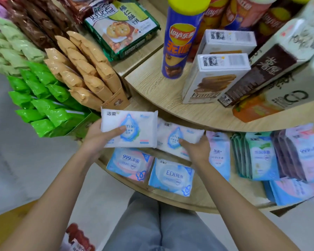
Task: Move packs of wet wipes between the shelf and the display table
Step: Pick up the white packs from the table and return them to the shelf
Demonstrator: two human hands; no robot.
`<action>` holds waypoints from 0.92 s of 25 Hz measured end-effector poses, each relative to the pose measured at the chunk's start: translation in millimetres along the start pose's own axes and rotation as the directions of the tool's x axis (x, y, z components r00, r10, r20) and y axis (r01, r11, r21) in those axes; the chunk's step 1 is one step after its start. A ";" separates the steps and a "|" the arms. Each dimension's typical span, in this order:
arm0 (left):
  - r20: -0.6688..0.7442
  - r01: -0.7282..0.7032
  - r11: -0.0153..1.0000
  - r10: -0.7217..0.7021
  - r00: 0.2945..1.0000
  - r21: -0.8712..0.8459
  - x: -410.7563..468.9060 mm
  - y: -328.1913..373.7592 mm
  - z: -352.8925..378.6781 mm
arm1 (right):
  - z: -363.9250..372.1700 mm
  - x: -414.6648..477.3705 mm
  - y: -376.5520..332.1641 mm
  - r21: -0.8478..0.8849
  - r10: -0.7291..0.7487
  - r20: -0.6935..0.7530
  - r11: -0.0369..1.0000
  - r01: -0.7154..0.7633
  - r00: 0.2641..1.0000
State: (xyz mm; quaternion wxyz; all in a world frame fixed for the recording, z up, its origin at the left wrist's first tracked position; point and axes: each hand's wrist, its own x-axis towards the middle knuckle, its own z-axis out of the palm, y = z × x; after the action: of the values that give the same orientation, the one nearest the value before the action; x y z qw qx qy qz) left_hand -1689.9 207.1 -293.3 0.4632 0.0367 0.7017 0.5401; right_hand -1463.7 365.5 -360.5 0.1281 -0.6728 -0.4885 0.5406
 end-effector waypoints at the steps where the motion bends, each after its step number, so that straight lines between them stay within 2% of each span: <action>1: 0.001 -0.018 1.000 0.018 1.000 0.005 -8.5 1.8 1.6 | -15.3 -9.6 -3.4 0.059 -0.009 0.047 0.998 0.006 0.999; 3: -0.004 -0.053 0.998 0.054 0.999 0.014 -27.6 6.3 8.0 | -47.8 -30.1 -10.8 0.122 -0.074 0.111 0.991 0.060 0.991; 6: 0.053 -0.096 0.995 0.096 0.994 -0.001 -48.3 14.4 21.4 | -92.2 -66.1 -23.3 0.244 -0.157 0.120 0.962 0.125 0.980; 10: 0.217 -0.174 0.984 0.161 0.963 0.040 -57.9 34.5 64.7 | -140.1 -117.0 -19.8 0.419 -0.130 -0.068 0.896 0.146 0.989; 13: 0.420 -0.214 0.969 0.145 0.896 0.122 -56.9 48.6 109.2 | -157.2 -161.2 5.6 0.525 -0.065 -0.270 0.826 0.204 0.961; 16: 0.641 -0.249 0.944 0.056 0.765 0.216 -69.3 52.6 156.5 | -158.6 -211.5 40.7 0.635 0.084 -0.465 0.725 0.266 0.881; 19: 0.807 -0.295 0.918 -0.043 0.589 0.264 -105.0 38.4 213.9 | -160.1 -263.5 83.0 0.692 0.249 -0.601 0.637 0.339 0.759; 23: 0.930 -0.373 0.873 -0.203 0.308 0.314 -177.8 -9.2 289.0 | -171.8 -330.1 146.4 0.717 0.474 -0.693 0.533 0.449 0.543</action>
State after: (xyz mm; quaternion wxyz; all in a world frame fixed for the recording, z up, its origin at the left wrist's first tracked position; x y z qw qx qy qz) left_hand -1385.5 314.4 -188.4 0.7291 0.4971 0.4000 0.2478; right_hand -1220.9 92.1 -198.4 0.6479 -0.6942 -0.0305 0.3120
